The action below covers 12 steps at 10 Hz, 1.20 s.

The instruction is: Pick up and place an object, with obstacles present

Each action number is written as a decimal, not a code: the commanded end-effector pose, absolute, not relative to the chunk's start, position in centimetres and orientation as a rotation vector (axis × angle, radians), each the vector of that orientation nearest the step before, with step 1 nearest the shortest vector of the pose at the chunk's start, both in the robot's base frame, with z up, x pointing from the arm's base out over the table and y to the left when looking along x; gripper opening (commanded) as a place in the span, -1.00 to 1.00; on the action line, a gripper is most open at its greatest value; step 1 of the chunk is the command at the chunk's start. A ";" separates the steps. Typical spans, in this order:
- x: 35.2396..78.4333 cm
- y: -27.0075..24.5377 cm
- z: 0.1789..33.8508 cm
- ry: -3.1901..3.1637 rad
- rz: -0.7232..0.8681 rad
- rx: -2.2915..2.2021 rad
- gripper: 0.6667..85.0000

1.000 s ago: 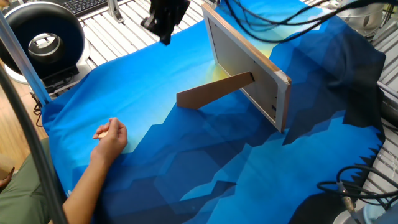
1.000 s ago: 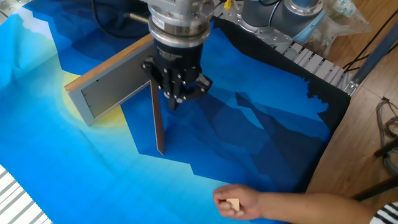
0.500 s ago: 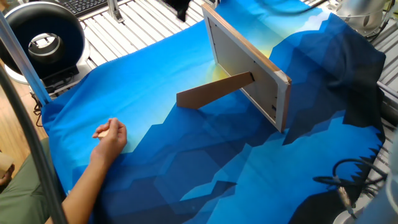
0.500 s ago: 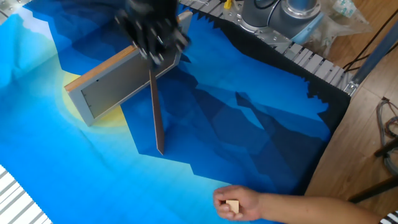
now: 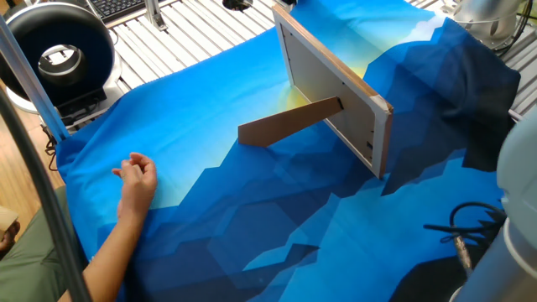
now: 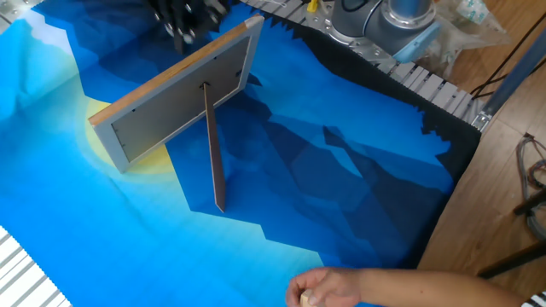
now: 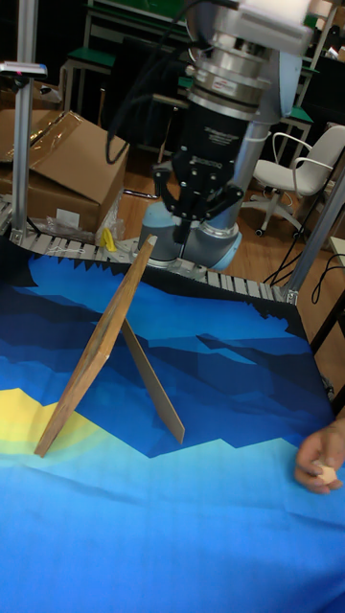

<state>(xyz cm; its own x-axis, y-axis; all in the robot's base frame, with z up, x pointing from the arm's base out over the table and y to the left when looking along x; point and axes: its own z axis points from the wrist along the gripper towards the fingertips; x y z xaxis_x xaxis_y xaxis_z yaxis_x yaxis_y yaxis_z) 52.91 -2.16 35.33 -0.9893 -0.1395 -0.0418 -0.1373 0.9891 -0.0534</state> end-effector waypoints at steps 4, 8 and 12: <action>51.7 -3.8 33.7 3.099 -0.030 -0.164 -0.94; 52.1 -3.9 33.4 3.073 -0.029 -0.203 -0.88; 52.1 -4.4 33.5 3.071 -0.060 -0.235 -0.88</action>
<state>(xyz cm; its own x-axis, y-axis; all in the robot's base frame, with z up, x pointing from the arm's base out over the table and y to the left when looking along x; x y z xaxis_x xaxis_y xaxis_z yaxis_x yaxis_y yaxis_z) 52.04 -4.47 33.39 -0.9887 -0.1407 -0.0521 -0.1383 0.9893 -0.0457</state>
